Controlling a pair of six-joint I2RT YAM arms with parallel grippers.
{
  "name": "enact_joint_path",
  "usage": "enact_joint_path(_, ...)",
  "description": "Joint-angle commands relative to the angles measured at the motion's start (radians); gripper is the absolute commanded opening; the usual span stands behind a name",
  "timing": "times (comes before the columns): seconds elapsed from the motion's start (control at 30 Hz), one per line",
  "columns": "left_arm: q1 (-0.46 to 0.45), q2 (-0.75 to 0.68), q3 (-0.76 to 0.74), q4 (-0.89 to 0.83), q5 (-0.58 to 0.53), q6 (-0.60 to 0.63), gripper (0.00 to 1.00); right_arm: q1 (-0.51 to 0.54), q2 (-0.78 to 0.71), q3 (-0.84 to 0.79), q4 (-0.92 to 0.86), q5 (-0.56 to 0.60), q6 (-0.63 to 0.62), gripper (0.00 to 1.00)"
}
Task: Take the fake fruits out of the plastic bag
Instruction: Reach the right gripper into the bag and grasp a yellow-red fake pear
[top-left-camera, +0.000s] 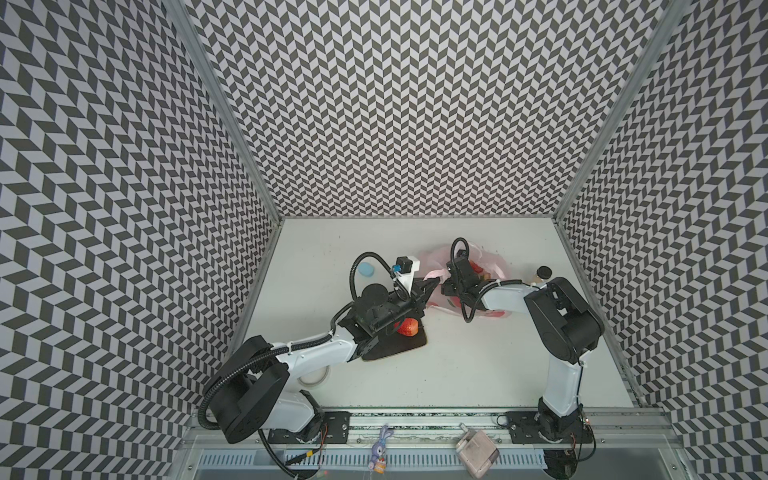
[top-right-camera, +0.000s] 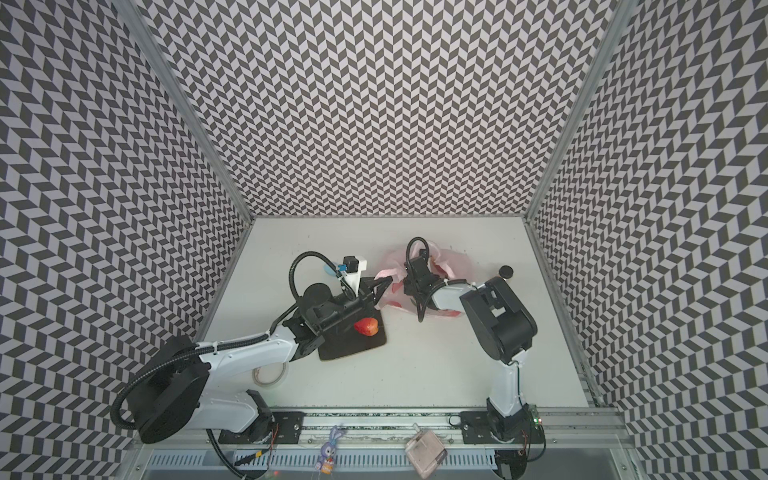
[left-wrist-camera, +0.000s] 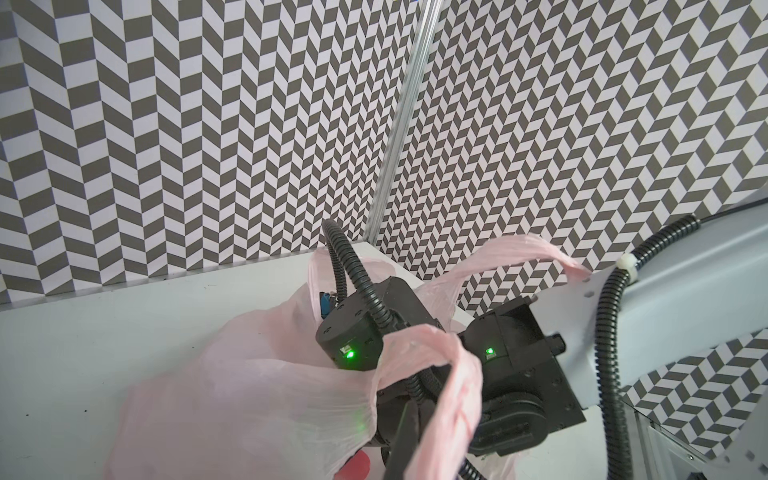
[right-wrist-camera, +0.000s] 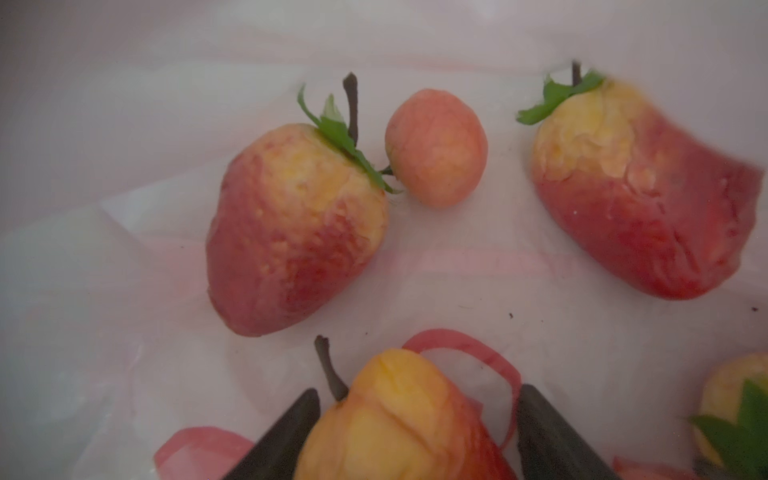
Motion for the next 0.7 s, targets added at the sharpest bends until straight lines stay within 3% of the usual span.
enact_joint_path(0.0, -0.003, -0.001, 0.024, 0.035, -0.019, -0.012, 0.00, -0.007, -0.003, 0.021, 0.046, -0.004, -0.033, 0.59)
enact_joint_path(0.27, 0.006, 0.006, 0.025, 0.034, -0.098, -0.088, 0.00, -0.007, -0.185, -0.044, 0.051, -0.057, -0.050, 0.41)
enact_joint_path(0.4, 0.019, 0.011, 0.033, 0.033, -0.148, -0.137, 0.00, -0.007, -0.329, -0.138, 0.070, -0.168, -0.059, 0.40)
enact_joint_path(0.67, 0.049, 0.049, 0.078, 0.060, -0.130, -0.128, 0.00, -0.007, -0.555, -0.237, 0.066, -0.390, -0.131, 0.40)
